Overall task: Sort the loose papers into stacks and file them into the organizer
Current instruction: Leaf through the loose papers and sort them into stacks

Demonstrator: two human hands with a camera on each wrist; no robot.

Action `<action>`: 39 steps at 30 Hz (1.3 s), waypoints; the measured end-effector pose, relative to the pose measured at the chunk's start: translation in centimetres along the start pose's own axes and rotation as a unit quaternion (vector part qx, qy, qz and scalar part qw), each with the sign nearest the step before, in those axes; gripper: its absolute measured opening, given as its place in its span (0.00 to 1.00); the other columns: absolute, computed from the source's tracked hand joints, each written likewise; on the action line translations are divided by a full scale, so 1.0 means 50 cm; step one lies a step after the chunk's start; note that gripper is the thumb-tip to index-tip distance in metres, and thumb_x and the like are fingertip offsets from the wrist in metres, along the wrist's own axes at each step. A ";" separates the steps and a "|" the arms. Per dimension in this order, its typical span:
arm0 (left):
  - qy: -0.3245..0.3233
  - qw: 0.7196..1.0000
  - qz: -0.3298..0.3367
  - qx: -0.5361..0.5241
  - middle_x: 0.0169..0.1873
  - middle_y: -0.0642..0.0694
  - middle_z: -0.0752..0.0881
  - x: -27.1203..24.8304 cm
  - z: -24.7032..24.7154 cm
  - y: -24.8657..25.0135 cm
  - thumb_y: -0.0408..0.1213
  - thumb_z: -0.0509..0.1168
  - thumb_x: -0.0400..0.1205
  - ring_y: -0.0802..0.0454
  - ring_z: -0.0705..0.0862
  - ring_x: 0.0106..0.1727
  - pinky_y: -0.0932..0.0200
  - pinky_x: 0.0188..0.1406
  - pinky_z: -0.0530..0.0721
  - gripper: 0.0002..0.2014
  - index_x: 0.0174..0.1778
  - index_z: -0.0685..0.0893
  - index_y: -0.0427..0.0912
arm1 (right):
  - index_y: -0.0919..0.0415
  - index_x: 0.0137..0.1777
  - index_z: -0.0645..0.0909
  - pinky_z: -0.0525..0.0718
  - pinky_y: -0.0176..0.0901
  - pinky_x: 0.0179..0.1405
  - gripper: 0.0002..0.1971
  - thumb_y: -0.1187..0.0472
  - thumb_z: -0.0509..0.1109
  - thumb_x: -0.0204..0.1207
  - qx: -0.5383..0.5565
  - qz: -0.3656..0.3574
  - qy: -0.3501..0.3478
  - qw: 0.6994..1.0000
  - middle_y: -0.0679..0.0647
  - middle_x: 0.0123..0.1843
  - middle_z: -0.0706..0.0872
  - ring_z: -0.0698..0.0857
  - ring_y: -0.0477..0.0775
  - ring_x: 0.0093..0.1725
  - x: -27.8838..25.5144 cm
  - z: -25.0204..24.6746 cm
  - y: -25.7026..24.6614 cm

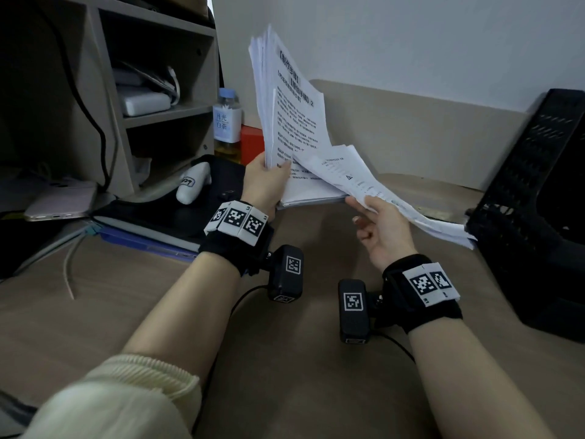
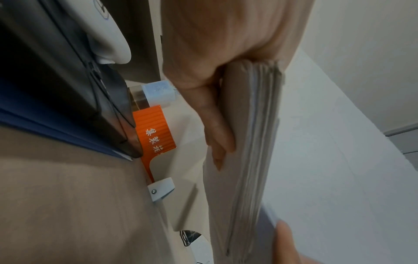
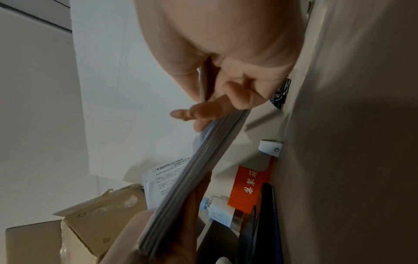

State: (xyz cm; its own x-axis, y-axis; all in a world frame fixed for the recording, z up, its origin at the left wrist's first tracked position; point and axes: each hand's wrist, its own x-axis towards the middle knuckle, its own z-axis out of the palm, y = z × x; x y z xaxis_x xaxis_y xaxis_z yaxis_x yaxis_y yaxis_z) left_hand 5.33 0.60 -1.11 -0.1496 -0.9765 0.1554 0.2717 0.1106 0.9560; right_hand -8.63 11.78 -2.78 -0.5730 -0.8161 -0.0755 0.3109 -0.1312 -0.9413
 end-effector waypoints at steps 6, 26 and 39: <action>0.009 0.998 0.010 -0.061 0.61 0.44 0.87 0.000 0.015 -0.003 0.34 0.66 0.84 0.48 0.88 0.58 0.47 0.61 0.86 0.12 0.64 0.81 0.42 | 0.48 0.57 0.78 0.66 0.36 0.29 0.08 0.59 0.61 0.83 0.000 0.008 -0.047 0.999 0.44 0.42 0.91 0.85 0.42 0.28 -0.009 0.018 0.014; -0.078 0.989 0.043 -0.116 0.58 0.42 0.90 -0.011 0.016 0.002 0.37 0.74 0.79 0.48 0.89 0.58 0.47 0.58 0.88 0.20 0.65 0.82 0.38 | 0.53 0.44 0.76 0.57 0.37 0.26 0.05 0.58 0.62 0.82 -0.025 0.010 -0.023 0.999 0.43 0.26 0.79 0.81 0.41 0.20 -0.021 0.056 0.025; -0.003 0.995 -0.010 -0.102 0.58 0.37 0.88 0.001 0.006 -0.007 0.19 0.74 0.73 0.42 0.89 0.57 0.41 0.57 0.88 0.24 0.64 0.80 0.37 | 0.47 0.40 0.78 0.63 0.35 0.27 0.07 0.51 0.69 0.79 -0.111 -0.014 -0.048 0.993 0.43 0.27 0.77 0.78 0.39 0.23 -0.012 0.043 0.030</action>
State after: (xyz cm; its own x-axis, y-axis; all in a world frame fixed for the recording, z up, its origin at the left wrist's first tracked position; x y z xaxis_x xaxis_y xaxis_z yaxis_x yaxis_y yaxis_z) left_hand 4.94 0.56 -1.36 -0.1623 -0.9768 0.1400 0.4564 0.0515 0.8883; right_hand -6.17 10.88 -3.45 -0.5013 -0.8648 -0.0270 0.1159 -0.0362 -0.9926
